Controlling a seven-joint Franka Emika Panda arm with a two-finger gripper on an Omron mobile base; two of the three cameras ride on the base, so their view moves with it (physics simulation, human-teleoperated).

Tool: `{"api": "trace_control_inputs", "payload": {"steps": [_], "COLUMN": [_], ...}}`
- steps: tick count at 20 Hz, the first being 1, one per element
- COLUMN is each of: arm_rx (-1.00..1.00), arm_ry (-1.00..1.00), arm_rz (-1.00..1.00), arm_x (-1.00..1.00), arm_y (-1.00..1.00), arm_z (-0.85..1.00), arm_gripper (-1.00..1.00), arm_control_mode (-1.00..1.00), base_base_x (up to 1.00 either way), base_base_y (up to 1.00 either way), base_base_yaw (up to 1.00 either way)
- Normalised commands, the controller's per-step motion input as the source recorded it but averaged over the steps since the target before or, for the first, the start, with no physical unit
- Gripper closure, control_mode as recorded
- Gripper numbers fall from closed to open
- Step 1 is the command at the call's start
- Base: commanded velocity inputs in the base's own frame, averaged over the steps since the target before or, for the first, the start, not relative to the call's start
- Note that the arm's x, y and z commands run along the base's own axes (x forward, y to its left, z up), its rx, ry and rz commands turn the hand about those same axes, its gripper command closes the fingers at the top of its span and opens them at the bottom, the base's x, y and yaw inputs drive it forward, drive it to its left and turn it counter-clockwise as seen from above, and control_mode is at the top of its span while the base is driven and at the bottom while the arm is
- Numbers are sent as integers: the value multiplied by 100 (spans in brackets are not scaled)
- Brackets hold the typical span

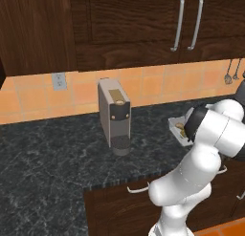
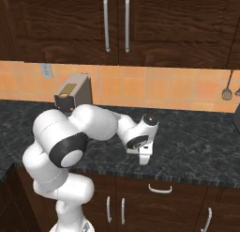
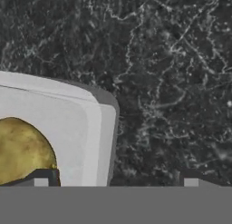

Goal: Take the meat container that has the fish and place it on the second highest rack of the freezer. Then take the vegetable container that has the potato and sweet potato and place it on the highest rack of the freezer.

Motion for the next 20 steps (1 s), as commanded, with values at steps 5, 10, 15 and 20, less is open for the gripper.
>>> {"api": "trace_control_inputs", "payload": {"steps": [5, 10, 15, 20], "arm_rx": [-4, 0, 0, -2], "arm_ry": [1, 2, 6, 15], "arm_rz": [-5, -4, -3, -1], "arm_x": [10, 7, 5, 4], "arm_y": [13, 7, 20, 24], "arm_z": [-40, -23, -25, -28], "arm_gripper": [-100, -100, 100, 100], "arm_control_mode": [-100, -100, -100, -100], "base_base_x": [0, 0, 0, 0], "base_base_y": [0, 0, 0, 0], "base_base_yaw": [0, 0, 0, 0]}}
